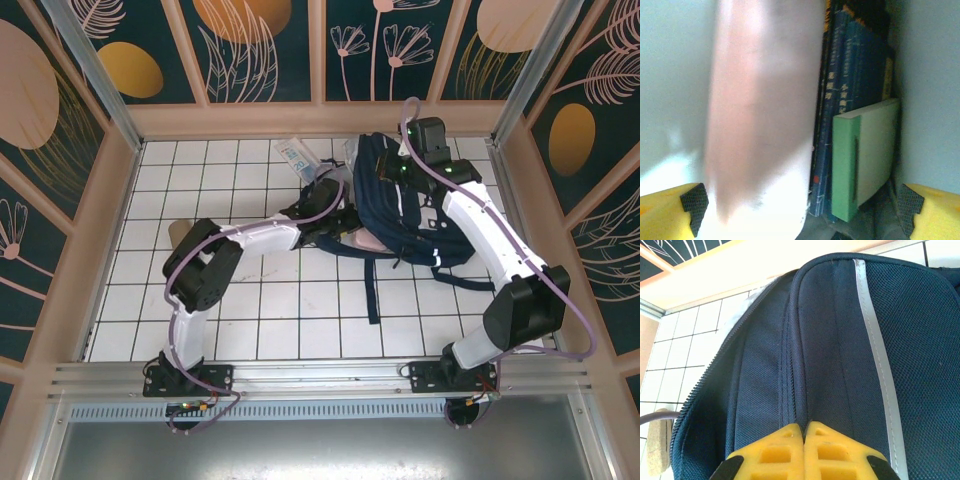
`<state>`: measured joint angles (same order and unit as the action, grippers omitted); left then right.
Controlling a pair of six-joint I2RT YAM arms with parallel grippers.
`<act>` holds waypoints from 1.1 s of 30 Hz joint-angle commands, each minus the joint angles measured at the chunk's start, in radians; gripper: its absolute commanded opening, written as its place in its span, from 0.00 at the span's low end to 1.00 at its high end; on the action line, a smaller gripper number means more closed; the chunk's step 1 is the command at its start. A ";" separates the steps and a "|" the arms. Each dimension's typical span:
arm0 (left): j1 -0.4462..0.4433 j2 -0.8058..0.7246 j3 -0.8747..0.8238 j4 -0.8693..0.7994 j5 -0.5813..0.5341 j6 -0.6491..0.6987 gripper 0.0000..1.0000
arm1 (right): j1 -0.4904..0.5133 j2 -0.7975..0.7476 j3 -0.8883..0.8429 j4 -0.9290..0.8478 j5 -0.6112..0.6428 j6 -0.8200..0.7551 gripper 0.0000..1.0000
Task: Pack books, pencil case, and school supplies into a backpack
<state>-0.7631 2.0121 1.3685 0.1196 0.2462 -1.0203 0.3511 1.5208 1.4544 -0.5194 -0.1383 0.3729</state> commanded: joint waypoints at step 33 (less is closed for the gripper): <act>0.407 0.486 0.695 -0.073 0.104 0.151 0.84 | 0.058 -0.039 -0.090 0.096 -0.015 0.037 0.00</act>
<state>-0.3607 2.4405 1.9690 0.0040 0.2775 -0.8318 0.3882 1.5120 1.3712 -0.4343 -0.1566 0.3851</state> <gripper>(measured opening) 0.846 0.051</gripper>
